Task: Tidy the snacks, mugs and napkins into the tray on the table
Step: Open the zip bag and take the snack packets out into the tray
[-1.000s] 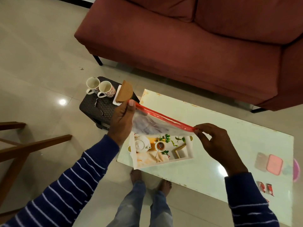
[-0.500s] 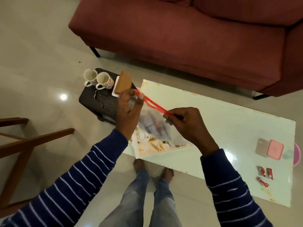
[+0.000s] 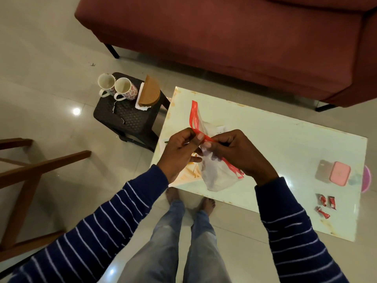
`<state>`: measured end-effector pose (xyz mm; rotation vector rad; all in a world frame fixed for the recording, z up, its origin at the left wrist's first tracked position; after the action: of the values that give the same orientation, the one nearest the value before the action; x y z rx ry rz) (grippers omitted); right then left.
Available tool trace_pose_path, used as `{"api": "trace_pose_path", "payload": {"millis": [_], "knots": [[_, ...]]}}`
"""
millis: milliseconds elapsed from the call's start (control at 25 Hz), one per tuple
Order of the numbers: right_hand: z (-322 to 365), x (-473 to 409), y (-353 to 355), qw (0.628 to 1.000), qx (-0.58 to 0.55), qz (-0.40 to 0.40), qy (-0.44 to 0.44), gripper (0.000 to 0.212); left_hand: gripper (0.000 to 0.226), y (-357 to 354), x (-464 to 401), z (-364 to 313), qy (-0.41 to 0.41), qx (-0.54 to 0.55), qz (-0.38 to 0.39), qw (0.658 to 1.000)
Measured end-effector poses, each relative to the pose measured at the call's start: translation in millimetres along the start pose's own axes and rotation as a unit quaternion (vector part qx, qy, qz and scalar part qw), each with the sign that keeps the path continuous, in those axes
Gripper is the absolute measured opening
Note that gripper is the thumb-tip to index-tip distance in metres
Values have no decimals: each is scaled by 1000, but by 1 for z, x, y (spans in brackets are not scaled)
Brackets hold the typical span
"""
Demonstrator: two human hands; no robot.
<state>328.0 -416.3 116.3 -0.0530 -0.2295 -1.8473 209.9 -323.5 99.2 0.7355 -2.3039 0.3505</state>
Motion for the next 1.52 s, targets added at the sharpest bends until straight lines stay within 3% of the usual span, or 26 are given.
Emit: {"api": "trace_pose_path", "payload": {"millis": [200, 360, 440, 560, 680, 760, 840, 920, 1000, 1200, 1320, 1360, 1440, 1520], "knots": [[-8, 17, 14, 994, -41, -104, -17, 9, 21, 0, 5, -2, -58, -74, -65, 993], [-22, 32, 43, 964, -53, -258, -45, 11, 15, 12, 10, 6, -61, -54, -97, 992], [-24, 37, 59, 946, 7, -320, -57, 12, 20, 22, 13, 11, -56, -39, -123, 990], [-3, 41, 65, 911, 216, -348, -38, 12, 17, 17, 16, 16, -76, -94, -104, 987], [37, 44, 43, 884, 293, -356, 73, 13, 15, 3, 18, 22, -73, -86, -74, 991], [42, 33, 17, 928, 253, -251, 110, 2, 23, -2, 18, 26, -69, -82, -76, 991], [14, 18, -12, 957, 278, -67, 41, 14, 22, -6, 22, 30, -83, -87, -88, 989], [-23, 10, -31, 918, 395, 44, 10, 23, 27, -10, 29, 37, -105, -94, -91, 986], [-48, 4, -47, 870, 479, 103, 62, 24, 38, -12, 36, 44, -123, -99, -86, 984], [-107, 5, -75, 787, 545, 261, 120, 16, 55, -8, 36, 75, -96, -81, -93, 988], [-121, 3, -85, 738, 567, 316, 188, 13, 53, -5, 33, 86, -86, -66, -94, 990], [-127, 0, -87, 730, 570, 330, 182, 13, 51, -2, 32, 88, -89, -62, -93, 990], [-135, -3, -86, 749, 551, 335, 152, 16, 46, 3, 27, 93, -91, -61, -98, 989], [-141, 2, -86, 738, 553, 348, 167, 33, 36, 10, 22, 99, -97, -62, -105, 988]]}}
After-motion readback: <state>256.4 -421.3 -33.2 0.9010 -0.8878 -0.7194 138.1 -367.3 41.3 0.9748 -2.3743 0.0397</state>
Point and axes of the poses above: each hand's wrist, its own x-axis away from the middle knuckle, its own y-axis out of the back of the hand, z = x × y, the point moved 6 cm from there along -x, towards the middle knuckle, and after that the axes turned 14 degrees about y, right-handed, at the moved point
